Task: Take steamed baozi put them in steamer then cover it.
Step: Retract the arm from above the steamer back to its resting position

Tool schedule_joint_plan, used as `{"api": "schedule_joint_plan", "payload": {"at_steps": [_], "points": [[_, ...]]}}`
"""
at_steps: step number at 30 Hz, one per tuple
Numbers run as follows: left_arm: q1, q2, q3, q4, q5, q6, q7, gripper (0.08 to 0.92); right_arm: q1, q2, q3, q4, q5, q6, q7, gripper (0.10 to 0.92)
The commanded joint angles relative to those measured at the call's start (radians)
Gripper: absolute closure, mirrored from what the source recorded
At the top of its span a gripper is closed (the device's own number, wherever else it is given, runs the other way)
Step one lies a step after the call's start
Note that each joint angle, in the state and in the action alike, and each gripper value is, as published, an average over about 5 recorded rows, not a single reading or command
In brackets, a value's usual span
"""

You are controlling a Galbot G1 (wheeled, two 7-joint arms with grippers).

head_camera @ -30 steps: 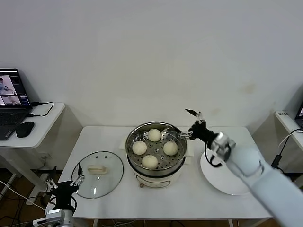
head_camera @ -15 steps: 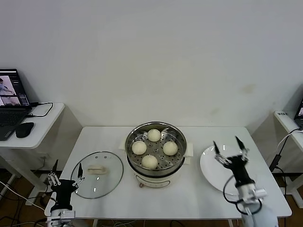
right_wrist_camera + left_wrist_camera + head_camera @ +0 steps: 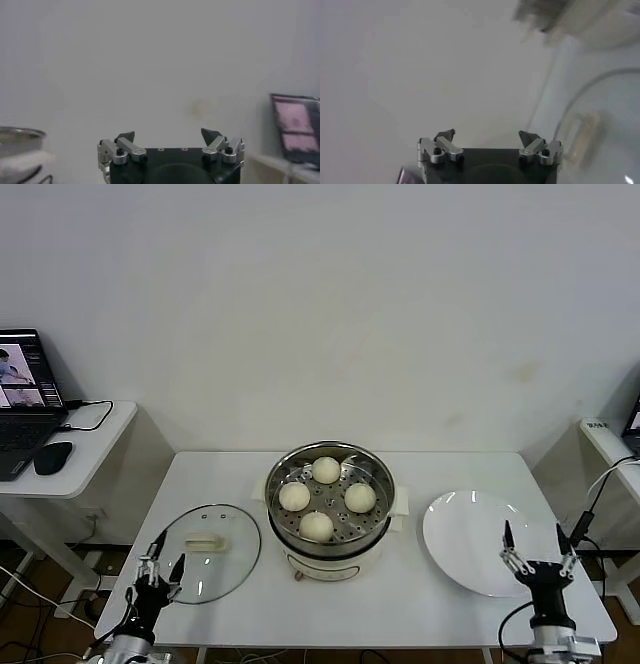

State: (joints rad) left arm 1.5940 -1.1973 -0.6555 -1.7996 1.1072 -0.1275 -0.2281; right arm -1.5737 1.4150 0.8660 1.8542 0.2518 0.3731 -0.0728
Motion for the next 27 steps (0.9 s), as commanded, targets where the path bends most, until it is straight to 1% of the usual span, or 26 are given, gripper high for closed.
{"api": "schedule_joint_plan", "payload": {"at_steps": [1,5,14,23,27], "points": [[-0.119,0.063,0.068,0.184,0.208,-0.014,0.010,0.177,-0.065,0.058,0.059,0.009,0.004,0.025,0.012,0.202],[-0.194,0.076,0.078,0.241,0.207,-0.016,0.013,0.177,-0.080,0.064,0.063,0.008,0.003,0.035,0.013,0.203],[-0.313,0.083,0.112,0.317,0.194,-0.033,0.018,0.177,-0.096,0.086,0.058,0.028,0.048,0.022,0.015,0.202],[-0.385,0.084,0.149,0.382,0.193,-0.044,0.042,0.177,-0.107,0.100,0.048,0.043,0.044,0.019,0.015,0.202],[-0.399,0.085,0.151,0.382,0.189,-0.048,0.044,0.177,-0.111,0.101,0.047,0.046,0.043,0.021,0.014,0.203]]}}
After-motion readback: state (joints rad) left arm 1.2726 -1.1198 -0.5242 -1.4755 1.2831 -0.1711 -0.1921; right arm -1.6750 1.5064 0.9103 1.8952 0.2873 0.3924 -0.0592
